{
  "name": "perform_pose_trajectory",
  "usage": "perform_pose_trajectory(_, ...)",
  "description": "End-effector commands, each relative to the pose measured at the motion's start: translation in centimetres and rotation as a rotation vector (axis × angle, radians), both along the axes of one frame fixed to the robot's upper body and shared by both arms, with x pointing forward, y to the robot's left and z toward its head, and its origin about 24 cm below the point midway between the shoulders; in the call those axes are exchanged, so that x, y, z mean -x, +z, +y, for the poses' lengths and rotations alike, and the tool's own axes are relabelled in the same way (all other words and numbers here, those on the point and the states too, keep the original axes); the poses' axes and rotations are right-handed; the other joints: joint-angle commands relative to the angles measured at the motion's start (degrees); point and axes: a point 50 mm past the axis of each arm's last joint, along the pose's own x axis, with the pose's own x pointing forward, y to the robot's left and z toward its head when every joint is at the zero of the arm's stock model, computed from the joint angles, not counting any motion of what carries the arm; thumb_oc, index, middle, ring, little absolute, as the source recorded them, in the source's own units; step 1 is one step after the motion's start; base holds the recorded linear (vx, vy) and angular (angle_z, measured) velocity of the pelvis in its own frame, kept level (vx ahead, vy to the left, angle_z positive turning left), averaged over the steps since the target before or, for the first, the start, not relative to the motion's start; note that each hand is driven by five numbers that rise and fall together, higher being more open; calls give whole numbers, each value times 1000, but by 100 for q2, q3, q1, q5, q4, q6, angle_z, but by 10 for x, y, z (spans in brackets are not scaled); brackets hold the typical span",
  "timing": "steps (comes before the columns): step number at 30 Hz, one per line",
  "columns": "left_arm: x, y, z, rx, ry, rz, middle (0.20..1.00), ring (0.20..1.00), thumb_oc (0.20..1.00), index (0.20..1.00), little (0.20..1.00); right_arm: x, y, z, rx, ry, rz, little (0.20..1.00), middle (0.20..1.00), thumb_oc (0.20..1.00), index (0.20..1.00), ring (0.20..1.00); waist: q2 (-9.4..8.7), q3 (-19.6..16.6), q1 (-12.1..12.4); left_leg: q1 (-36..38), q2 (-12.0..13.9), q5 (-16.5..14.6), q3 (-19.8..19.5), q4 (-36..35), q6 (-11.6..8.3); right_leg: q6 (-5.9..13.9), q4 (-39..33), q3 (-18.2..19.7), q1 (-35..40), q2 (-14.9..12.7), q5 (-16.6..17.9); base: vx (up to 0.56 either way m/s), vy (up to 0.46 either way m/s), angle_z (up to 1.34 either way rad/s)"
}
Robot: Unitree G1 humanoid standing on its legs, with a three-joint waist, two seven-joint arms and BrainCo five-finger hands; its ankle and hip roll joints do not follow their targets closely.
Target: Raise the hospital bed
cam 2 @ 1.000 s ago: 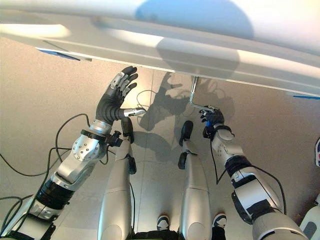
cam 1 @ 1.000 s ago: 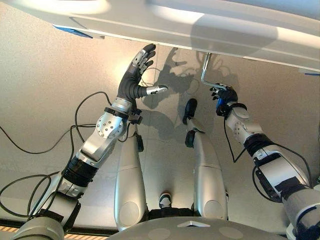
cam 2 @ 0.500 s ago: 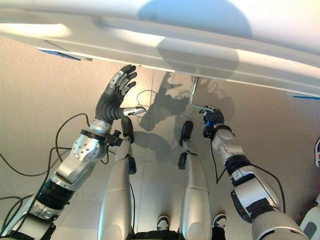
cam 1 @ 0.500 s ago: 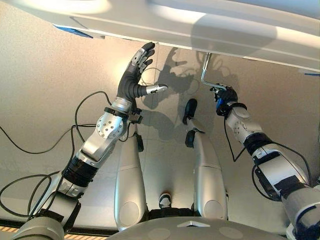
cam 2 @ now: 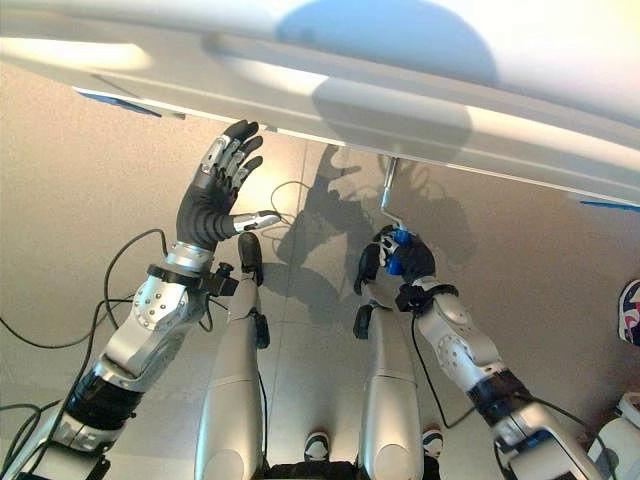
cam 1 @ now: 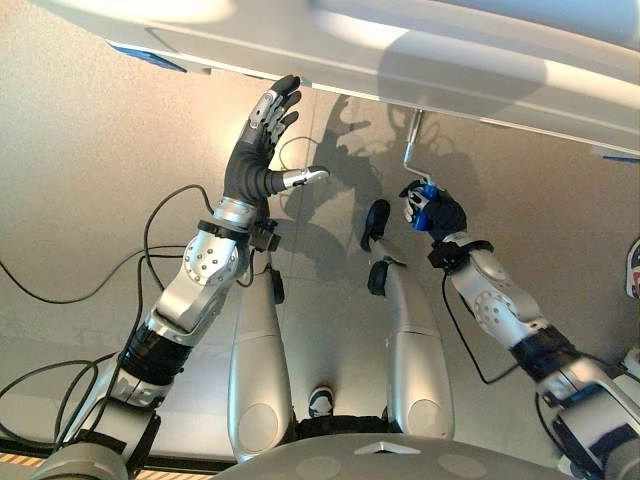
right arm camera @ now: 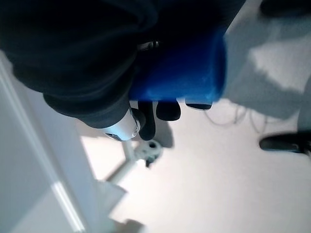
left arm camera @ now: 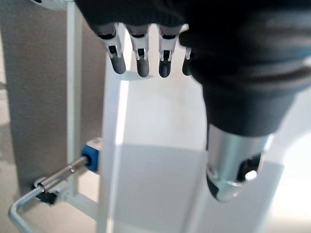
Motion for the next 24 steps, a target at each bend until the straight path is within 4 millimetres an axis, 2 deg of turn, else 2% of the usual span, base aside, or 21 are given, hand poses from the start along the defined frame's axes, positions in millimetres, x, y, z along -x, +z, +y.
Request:
perform_pose_trajectory(1,22,19,-2,34,-102,-101,1000,1000,1000,1000,1000,9,63,32,-92,240,-294,200,200,200,200,200,-393,-121,142,-27,26,-466,54,477,-10,572,-1042,75,351,-281,801,9,-3,13)
perform_pose_trajectory(6,24,17,-4,82,-139,-63,1000,1000,1000,1000,1000,14,82,58,-69,379,-344,200,200,200,200,200,-352,-121,281,-81,-53,-484,-61,528,-6,585,-1056,-27,467,-352,816,12,19,12)
perform_pose_trajectory(10,22,15,-4,77,-125,-53,1000,1000,1000,1000,1000,6,98,75,-55,401,-393,200,200,200,200,200,-279,-121,390,-132,-114,-495,-108,532,10,600,-1100,-109,535,-407,834,17,38,10)
perform_pose_trajectory(15,23,12,-3,99,-116,-36,1000,1000,1000,1000,1000,-6,113,87,-61,372,-433,200,200,200,200,200,-209,-121,508,-204,-187,-546,-166,616,36,608,-1112,-158,589,-453,831,21,34,5)
perform_pose_trajectory(19,23,13,-8,132,-154,-25,1000,1000,1000,1000,1000,-36,110,100,-31,281,-373,200,200,200,200,200,-81,-121,638,-305,-263,-551,-198,647,49,604,-1101,-187,577,-500,823,11,18,4)
perform_pose_trajectory(24,24,11,-14,171,-200,-1,1000,1000,1000,1000,1000,-81,107,106,69,99,-276,200,200,200,200,200,222,-121,861,-508,-345,-591,-216,733,67,579,-924,-132,338,-554,740,14,53,8)
